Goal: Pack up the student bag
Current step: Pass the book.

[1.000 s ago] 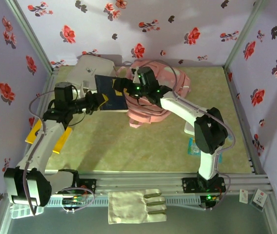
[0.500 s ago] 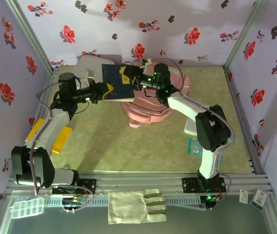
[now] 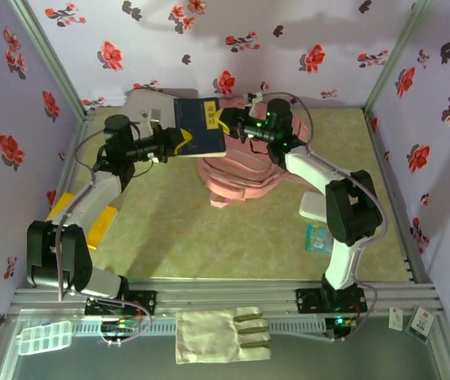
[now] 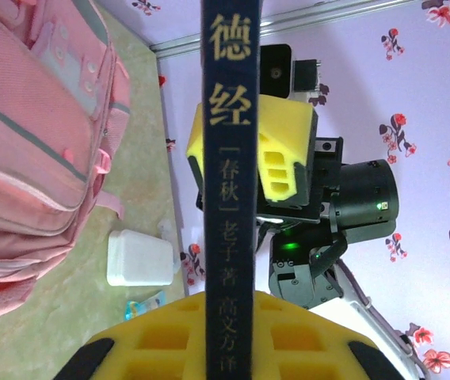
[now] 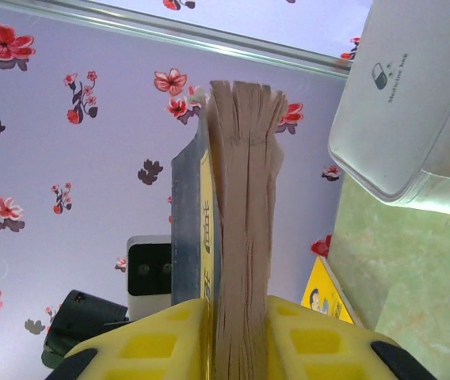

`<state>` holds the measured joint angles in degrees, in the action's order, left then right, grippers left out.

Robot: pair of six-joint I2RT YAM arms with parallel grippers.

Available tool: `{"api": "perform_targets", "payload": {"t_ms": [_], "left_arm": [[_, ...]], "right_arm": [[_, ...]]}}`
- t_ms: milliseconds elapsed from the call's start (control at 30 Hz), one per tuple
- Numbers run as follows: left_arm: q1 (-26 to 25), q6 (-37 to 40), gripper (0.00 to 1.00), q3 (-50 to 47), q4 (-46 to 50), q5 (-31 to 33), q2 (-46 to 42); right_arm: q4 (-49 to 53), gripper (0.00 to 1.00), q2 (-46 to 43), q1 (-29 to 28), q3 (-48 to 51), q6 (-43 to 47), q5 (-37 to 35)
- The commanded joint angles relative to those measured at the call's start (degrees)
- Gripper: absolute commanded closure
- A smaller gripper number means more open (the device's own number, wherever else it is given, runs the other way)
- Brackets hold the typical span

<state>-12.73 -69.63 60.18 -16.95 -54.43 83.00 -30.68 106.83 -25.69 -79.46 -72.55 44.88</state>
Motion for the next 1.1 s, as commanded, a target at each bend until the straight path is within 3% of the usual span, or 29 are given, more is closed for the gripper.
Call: {"api": "perform_targets", "payload": {"t_ms": [0,167,300,400,467,600,700,900,1067], "left_arm": [[-1.4,-2.7,0.98,1.8,-7.5,2.3,1.3],[-1.9,-2.7,0.98,2.3,-7.7,3.2,1.8],[-1.9,-3.2,0.94,2.6,-8.1,4.1,2.3],[-2.1,-3.3,0.83,2.6,-8.2,6.8,1.9],[-2.6,-3.2,0.67,1.7,-8.2,10.6,0.8],[-6.5,-2.2,0.36,-1.7,-8.3,22.8,-2.4],[-10.8,-2.1,0.21,-3.6,-7.1,32.2,-3.8],[-17.3,-6.9,0.17,-6.8,-11.8,44.9,-2.9],[-20.6,-7.8,0.2,-5.5,-14.4,52.5,-0.7]], "right_arm": [[1.4,0.75,-2.3,-0.5,-3.1,1.5,2.3],[1.5,0.72,-1.1,-0.3,-5.4,0.3,3.8],[1.4,0.82,-1.2,0.0,-6.1,-1.2,2.9],[1.4,0.89,-2.5,0.1,-5.3,-2.0,-0.5],[1.2,0.91,-3.7,0.1,-3.9,-2.8,-4.1],[-1.1,0.93,-6.0,0.1,-0.1,-5.3,-12.5],[-2.9,0.93,-7.5,0.2,3.0,-7.7,-18.9],[-4.3,0.92,-9.4,0.1,7.7,-11.2,-27.7],[-2.1,0.92,-11.2,0.1,9.5,-11.5,-31.5]]}}
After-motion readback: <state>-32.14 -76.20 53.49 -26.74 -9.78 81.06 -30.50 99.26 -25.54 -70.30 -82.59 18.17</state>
